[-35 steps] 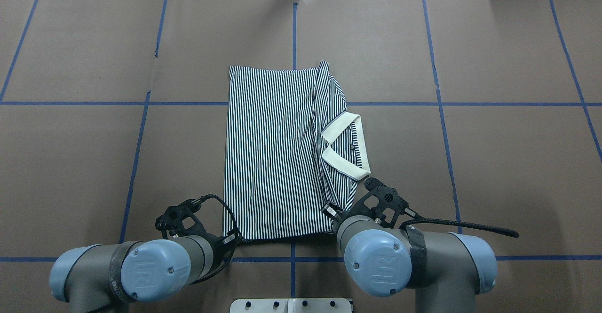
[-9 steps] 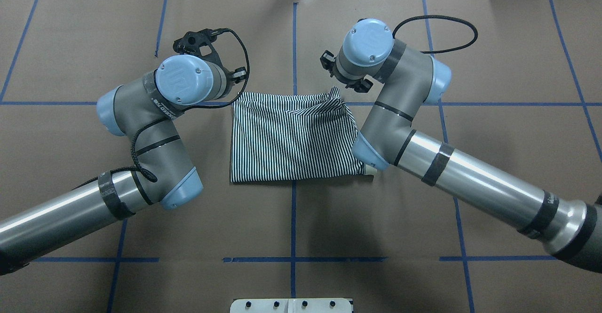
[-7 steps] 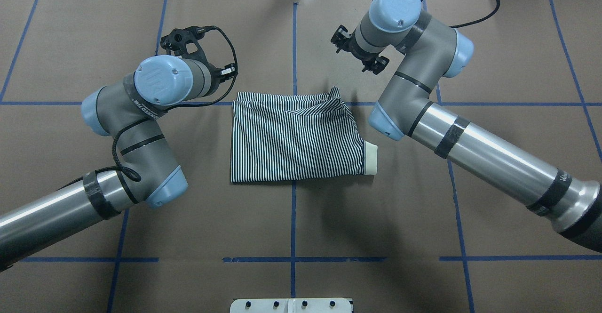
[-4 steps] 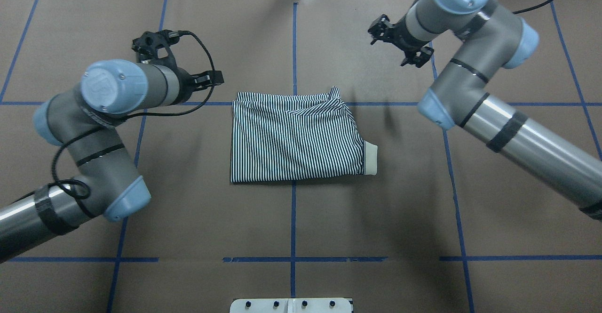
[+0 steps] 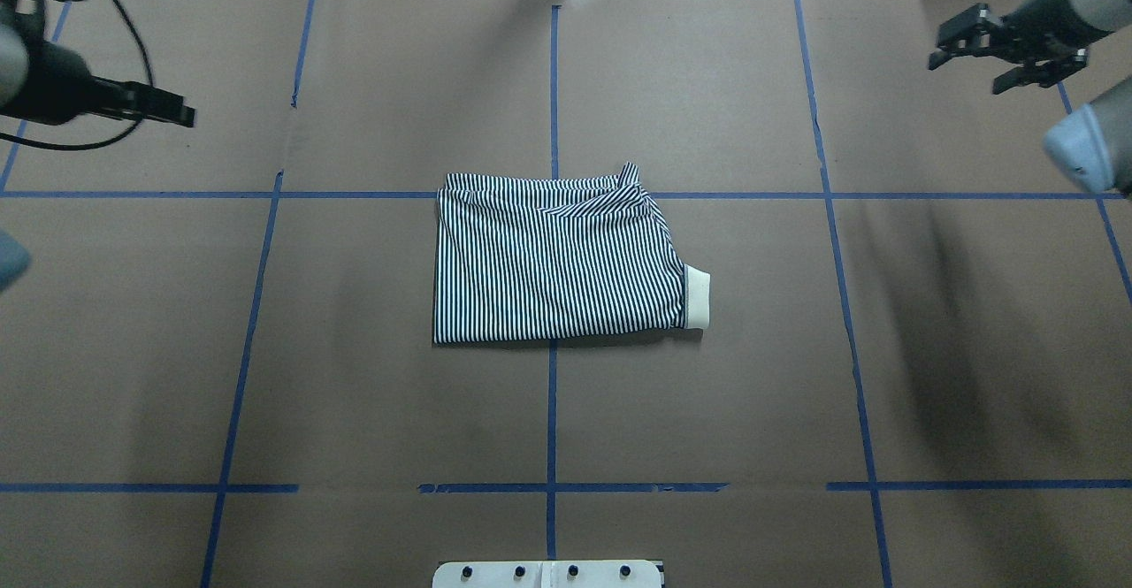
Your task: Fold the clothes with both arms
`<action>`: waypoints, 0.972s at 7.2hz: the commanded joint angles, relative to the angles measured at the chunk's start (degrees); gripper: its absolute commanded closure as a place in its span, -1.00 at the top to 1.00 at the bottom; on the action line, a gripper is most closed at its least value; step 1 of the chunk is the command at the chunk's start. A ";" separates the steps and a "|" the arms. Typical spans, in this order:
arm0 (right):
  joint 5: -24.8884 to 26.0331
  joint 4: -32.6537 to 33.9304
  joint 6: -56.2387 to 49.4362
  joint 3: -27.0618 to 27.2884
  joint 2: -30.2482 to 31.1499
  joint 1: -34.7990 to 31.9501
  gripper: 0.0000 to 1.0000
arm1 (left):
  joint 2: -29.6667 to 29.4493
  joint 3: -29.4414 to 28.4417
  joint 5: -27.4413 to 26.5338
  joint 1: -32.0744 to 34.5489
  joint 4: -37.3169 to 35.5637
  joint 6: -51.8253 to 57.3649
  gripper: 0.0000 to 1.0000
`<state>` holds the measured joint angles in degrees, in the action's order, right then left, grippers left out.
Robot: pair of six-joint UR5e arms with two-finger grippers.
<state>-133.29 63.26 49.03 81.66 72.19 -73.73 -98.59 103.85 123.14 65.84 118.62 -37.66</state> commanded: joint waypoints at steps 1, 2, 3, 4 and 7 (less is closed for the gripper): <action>-4.08 1.77 -23.52 0.34 9.34 -10.00 1.00 | 8.99 1.35 8.77 15.93 -1.45 21.05 1.00; -4.17 5.96 -32.16 3.99 13.03 -12.38 1.00 | 11.11 3.97 8.78 21.21 -8.43 30.79 1.00; -4.17 13.14 -38.16 9.60 15.85 -14.75 1.00 | 10.44 4.86 8.70 25.61 -20.76 40.72 1.00; -4.08 22.08 -42.31 14.70 17.10 -15.65 1.00 | 10.78 4.00 8.61 27.22 -29.07 46.13 1.00; -3.20 28.59 -47.27 17.48 20.18 -13.12 1.00 | 18.07 0.85 11.76 27.33 -30.30 46.19 1.00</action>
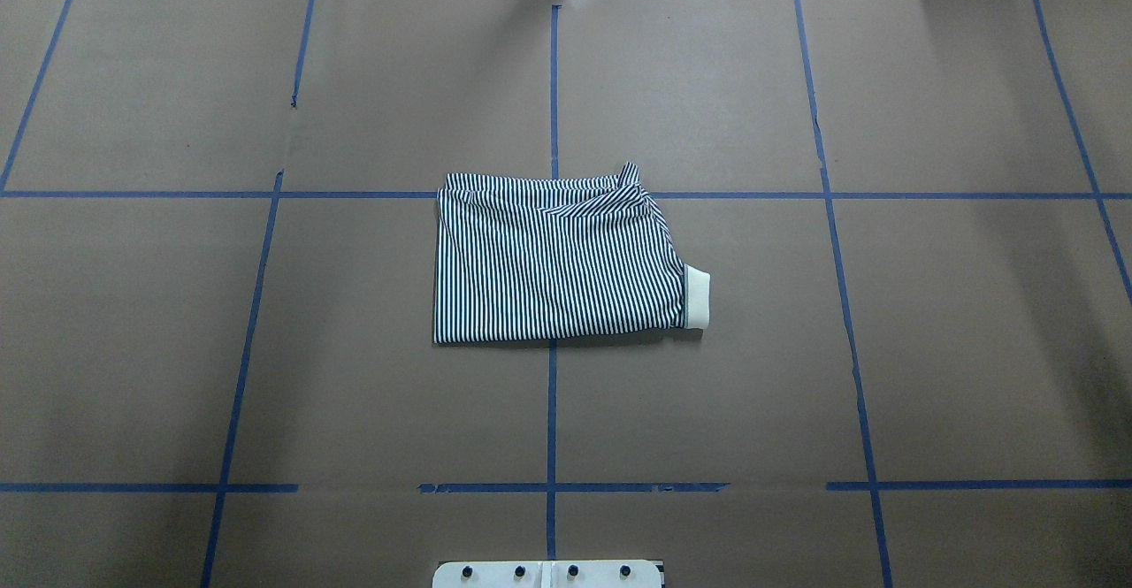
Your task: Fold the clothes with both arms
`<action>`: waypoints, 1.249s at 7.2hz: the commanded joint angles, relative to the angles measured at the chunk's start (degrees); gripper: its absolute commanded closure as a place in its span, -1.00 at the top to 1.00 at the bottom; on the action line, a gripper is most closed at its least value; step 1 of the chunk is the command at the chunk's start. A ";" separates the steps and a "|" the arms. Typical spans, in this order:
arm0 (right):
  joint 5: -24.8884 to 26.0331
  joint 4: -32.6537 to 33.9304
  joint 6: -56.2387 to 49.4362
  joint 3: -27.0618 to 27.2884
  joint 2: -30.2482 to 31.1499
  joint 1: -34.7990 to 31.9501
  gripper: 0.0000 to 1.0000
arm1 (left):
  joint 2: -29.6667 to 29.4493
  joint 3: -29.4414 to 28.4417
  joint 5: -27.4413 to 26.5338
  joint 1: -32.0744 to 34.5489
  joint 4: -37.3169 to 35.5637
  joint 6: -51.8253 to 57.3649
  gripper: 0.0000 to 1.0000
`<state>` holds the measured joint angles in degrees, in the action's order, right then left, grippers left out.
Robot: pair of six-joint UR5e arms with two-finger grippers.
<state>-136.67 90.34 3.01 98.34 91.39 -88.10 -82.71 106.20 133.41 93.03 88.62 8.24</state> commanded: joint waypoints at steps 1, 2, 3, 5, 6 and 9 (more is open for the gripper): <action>0.09 1.51 -1.26 1.06 2.55 3.01 1.00 | 2.47 -3.26 1.59 -0.13 -0.20 0.64 1.00; 0.26 1.51 -1.34 3.94 4.57 3.29 1.00 | 2.47 -2.84 1.59 -0.31 -0.12 0.81 1.00; 2.35 1.68 -1.43 6.58 5.11 5.12 1.00 | 2.47 -2.75 1.59 -0.31 -0.20 0.82 1.00; 3.52 6.75 -7.71 6.69 5.73 2.53 1.00 | 2.47 -2.40 1.50 -0.57 -0.11 0.99 1.00; 2.47 10.61 -10.89 7.56 5.99 1.37 1.00 | 2.47 -2.66 1.41 -1.10 1.10 0.99 1.00; -0.26 10.12 -10.22 7.83 7.93 1.36 1.00 | 2.56 -2.84 1.50 -1.54 1.91 0.64 1.00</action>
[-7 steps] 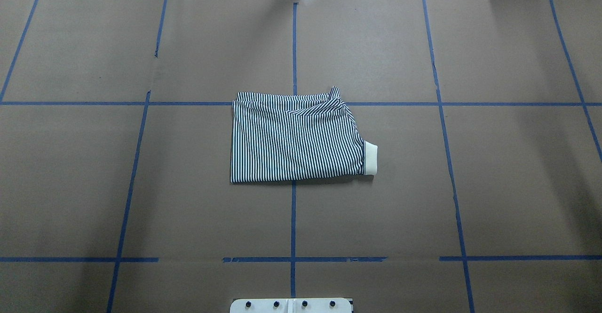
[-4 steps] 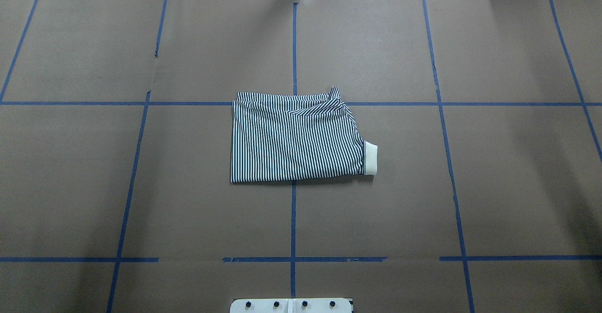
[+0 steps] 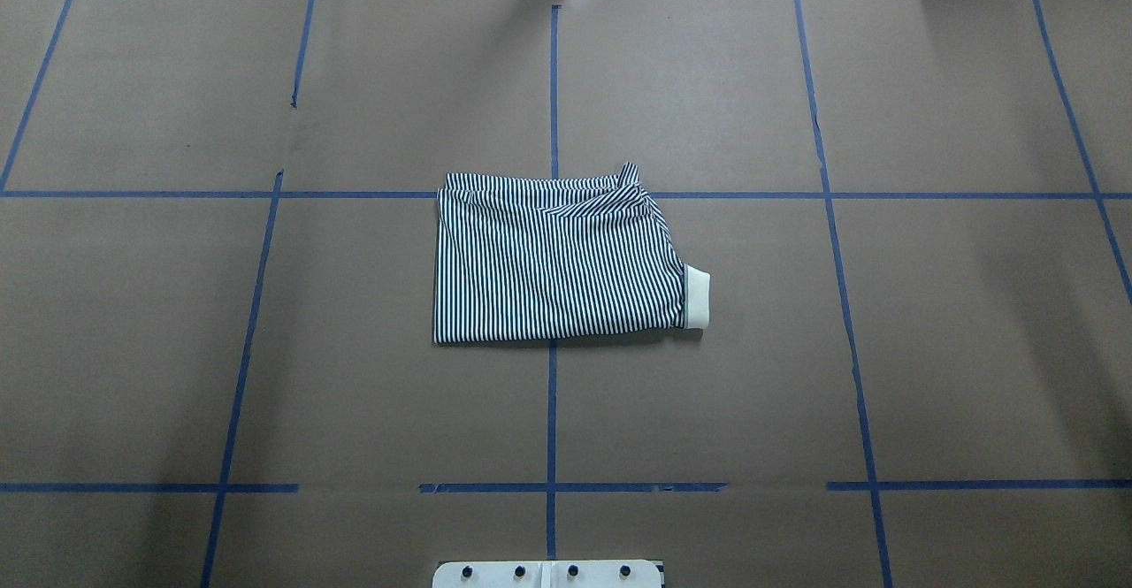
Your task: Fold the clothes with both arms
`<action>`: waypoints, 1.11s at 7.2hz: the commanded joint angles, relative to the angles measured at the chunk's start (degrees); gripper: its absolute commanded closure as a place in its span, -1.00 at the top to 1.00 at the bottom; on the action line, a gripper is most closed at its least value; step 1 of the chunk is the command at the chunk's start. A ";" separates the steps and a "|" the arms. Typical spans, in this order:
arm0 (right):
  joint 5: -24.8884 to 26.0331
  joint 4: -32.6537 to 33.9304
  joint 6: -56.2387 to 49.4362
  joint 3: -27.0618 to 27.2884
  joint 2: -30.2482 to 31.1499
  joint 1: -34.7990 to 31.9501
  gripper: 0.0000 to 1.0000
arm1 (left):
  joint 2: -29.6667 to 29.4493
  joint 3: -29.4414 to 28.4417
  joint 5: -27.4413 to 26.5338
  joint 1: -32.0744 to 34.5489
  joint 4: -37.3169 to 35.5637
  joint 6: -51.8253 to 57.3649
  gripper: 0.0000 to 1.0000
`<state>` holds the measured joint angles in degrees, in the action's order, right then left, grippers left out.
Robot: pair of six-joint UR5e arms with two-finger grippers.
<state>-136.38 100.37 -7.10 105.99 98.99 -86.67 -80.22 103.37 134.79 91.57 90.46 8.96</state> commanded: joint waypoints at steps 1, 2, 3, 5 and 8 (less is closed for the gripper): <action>-0.64 0.08 -0.10 0.27 0.33 -0.08 1.00 | 0.06 0.25 0.12 -0.08 0.15 0.09 1.00; -0.72 0.00 -0.28 0.53 0.24 -0.08 1.00 | -0.11 0.34 0.12 -0.08 0.50 0.10 1.00; -0.64 -0.09 -0.37 0.54 -0.37 -0.08 1.00 | -0.11 0.17 0.04 -0.08 2.51 0.18 1.00; -0.46 -0.61 -0.81 0.36 -1.33 -0.08 1.00 | -1.78 0.43 -0.23 -0.34 4.64 0.10 1.00; -0.46 -2.72 -0.19 -1.93 -3.44 -0.08 1.00 | -0.03 2.37 -0.05 -0.43 3.93 0.01 1.00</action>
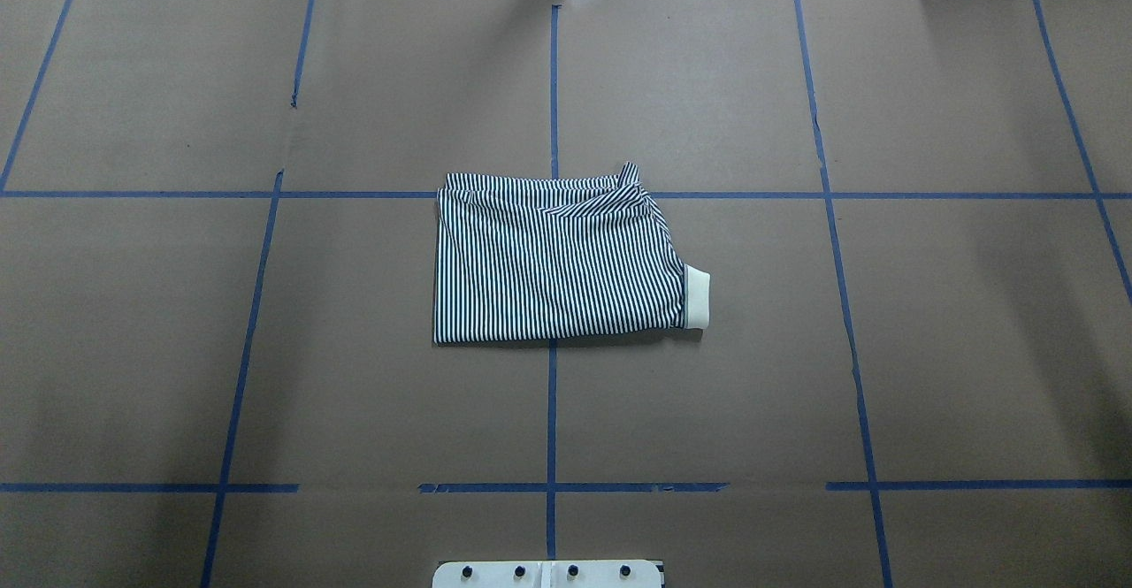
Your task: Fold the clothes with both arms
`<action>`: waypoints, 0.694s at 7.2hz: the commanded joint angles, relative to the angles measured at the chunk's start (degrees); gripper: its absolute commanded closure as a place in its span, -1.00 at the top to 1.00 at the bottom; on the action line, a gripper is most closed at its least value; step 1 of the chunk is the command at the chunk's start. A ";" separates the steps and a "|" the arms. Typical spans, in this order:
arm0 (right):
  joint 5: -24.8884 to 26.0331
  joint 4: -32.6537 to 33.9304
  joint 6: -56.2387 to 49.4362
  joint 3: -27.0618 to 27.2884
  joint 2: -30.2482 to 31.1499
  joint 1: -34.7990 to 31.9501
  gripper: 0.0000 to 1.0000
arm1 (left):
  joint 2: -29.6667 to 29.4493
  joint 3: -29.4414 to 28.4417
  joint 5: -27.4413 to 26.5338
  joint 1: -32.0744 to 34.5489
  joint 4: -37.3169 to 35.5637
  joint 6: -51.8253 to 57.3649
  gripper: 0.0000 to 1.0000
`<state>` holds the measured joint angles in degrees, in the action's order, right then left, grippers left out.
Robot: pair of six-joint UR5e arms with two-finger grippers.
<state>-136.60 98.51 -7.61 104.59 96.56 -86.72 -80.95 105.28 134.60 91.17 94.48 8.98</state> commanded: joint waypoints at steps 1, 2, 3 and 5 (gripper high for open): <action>0.02 -0.87 0.40 -0.27 -1.37 -0.03 1.00 | 0.54 -0.24 0.14 -0.11 0.61 0.16 1.00; 0.89 -0.87 0.32 -3.05 -2.59 -0.46 1.00 | 0.36 0.10 0.14 -0.37 0.71 0.08 1.00; 0.90 -0.96 0.49 -4.82 -3.91 -1.42 1.00 | 0.45 1.06 0.14 -0.38 0.62 0.08 1.00; 0.55 -0.87 0.40 -5.01 -3.40 -1.43 1.00 | 0.01 0.54 0.05 -0.55 0.71 0.08 1.00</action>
<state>-135.93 97.63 -7.16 99.97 93.10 -88.01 -80.84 105.90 134.68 90.72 95.15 9.05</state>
